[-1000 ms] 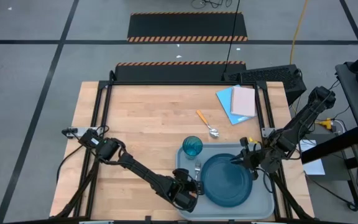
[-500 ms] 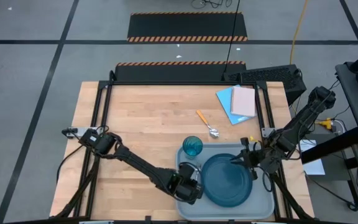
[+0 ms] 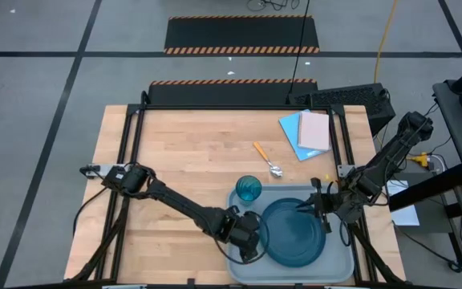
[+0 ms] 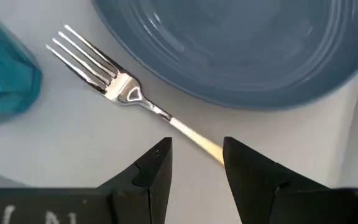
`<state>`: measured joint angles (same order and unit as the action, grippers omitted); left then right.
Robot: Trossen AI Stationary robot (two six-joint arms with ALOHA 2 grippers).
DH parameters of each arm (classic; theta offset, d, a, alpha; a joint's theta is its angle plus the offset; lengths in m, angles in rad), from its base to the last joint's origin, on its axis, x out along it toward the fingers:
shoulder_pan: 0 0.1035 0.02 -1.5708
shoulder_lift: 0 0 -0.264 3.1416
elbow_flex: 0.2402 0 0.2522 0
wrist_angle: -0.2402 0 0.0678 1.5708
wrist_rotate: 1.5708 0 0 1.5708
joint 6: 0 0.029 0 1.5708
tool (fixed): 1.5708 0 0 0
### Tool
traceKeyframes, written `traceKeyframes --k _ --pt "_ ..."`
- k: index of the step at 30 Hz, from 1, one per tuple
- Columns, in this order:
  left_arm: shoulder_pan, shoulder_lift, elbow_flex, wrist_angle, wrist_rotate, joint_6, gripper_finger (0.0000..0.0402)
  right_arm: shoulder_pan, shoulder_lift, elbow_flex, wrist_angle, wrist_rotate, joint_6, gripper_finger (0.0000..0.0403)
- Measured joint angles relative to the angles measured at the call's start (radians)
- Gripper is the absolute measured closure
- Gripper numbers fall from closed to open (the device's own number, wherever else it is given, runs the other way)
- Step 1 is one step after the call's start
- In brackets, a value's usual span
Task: Pick and place plate/cup/fork/spoon on tray
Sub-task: Adjust the blue plate and the fork on the gray tray
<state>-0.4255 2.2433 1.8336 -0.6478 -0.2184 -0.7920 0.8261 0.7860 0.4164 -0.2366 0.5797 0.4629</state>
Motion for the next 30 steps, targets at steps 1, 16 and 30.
traceKeyframes --k 1,16,30 --pt "0.0 0.004 0.0 -0.001 -0.002 0.026 0.0257 0.0 0.0 0.0 0.001 0.0 0.013 0.036" --pt "-0.057 0.025 0.0 0.113 -0.151 0.325 0.0309 0.001 0.032 0.0 0.009 0.022 0.183 0.036" --pt "-0.035 0.075 -0.001 0.188 -0.174 0.397 0.0393 0.001 0.048 0.0 0.081 -0.008 0.1 0.036"
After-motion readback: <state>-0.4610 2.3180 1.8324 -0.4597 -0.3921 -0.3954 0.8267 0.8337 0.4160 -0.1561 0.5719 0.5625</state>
